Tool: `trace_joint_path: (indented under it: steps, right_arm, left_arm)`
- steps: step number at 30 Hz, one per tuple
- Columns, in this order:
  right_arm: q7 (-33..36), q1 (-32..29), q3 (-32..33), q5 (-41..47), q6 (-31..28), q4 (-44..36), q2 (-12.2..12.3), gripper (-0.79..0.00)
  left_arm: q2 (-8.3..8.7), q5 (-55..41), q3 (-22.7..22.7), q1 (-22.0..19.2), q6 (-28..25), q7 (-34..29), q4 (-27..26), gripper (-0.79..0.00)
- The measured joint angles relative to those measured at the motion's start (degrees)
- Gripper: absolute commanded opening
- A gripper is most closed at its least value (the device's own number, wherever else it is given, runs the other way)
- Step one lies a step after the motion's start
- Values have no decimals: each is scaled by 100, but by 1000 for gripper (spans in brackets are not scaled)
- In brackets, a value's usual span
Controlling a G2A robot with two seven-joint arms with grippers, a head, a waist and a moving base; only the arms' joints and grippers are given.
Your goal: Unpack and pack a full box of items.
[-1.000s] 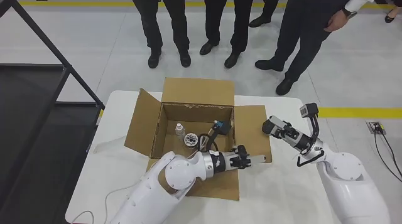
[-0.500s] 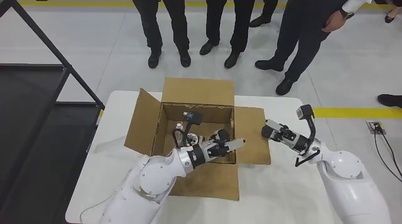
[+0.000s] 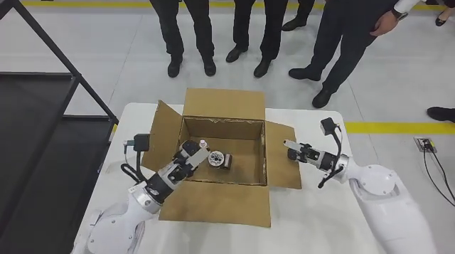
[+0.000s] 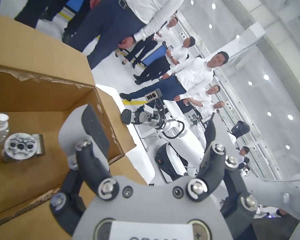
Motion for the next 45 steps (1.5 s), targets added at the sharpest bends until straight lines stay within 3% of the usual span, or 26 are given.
trace_joint_path:
  steps: [9, 17, 20, 24, 30, 36, 45]
  right_arm:
    - [-177, 142, -377, -321, 332, 33, -64, 0]
    - [-401, 139, -401, -343, 375, -105, -73, 0]
    - [-664, 64, -360, -592, 452, -500, -53, 0]
    - [-1043, 5, -517, -1498, 982, -1377, -40, 0]
    - [-931, 274, -1102, -2599, 1738, -2241, -112, 0]
    - [-875, 861, -1791, -2865, 2029, -2053, -302, 0]
    - [-884, 875, -1799, -2852, 2028, -2038, -307, 0]
  left_arm:
    - [72, -422, -808, 752, -273, 132, -414, 0]
    - [115, -566, -940, 849, -479, -101, -342, 0]
    - [120, -590, -1031, 936, -476, 45, -346, 0]
    - [133, -722, -1244, 1144, -542, 153, -344, 0]
    - [146, -896, -1463, 1438, -562, 254, -327, 0]
    - [157, -979, -1679, 1667, -567, 349, -269, 0]
    - [166, -1040, -1751, 1751, -574, 270, -280, 0]
